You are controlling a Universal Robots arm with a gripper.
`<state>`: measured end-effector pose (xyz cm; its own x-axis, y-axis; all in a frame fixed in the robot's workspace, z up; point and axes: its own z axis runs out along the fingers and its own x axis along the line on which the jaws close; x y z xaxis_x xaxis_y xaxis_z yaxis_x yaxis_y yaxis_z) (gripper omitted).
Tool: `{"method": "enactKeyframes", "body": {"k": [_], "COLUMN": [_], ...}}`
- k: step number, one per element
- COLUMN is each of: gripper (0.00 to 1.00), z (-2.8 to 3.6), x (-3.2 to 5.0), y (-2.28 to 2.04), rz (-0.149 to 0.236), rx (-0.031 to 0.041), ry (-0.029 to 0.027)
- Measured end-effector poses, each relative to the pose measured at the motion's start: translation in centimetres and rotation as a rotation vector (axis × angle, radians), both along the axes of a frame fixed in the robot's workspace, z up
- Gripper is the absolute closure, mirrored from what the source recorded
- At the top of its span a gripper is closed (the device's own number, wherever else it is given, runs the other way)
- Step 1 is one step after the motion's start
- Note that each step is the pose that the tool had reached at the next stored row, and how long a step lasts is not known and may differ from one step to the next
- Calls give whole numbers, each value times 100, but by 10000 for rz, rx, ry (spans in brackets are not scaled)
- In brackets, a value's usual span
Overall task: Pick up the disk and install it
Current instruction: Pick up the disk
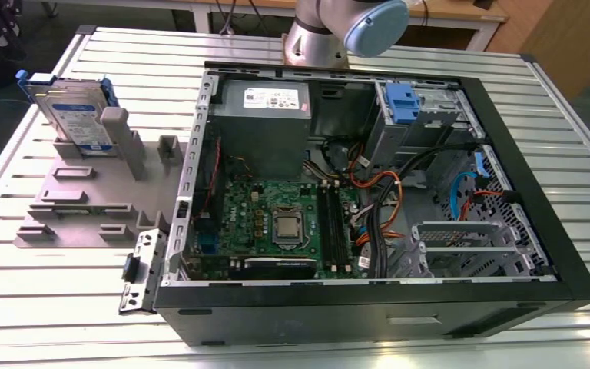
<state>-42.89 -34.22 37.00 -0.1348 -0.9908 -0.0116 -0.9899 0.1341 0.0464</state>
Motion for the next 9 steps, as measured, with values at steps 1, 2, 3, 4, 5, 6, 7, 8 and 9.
{"method": "enactKeyframes", "body": {"k": [1, 2, 3, 4, 5, 6, 7, 8, 9], "gripper": [89, 89, 89, 89, 89, 89, 89, 82, 82], "z": [0, 0, 0, 0, 0, 0, 0, 0, 0], "x": [0, 0, 0, 0, 0, 0, 0, 0, 0], "y": [0, 0, 0, 0, 0, 0, 0, 0, 0], "rz": [0, -1, -2, -3, -3, -4, -4, -5, -6], "rx": [0, 0, 0, 0, 0, 0, 0, 0, 0], "ry": [0, 0, 0, 0, 0, 0, 0, 0, 0]}}
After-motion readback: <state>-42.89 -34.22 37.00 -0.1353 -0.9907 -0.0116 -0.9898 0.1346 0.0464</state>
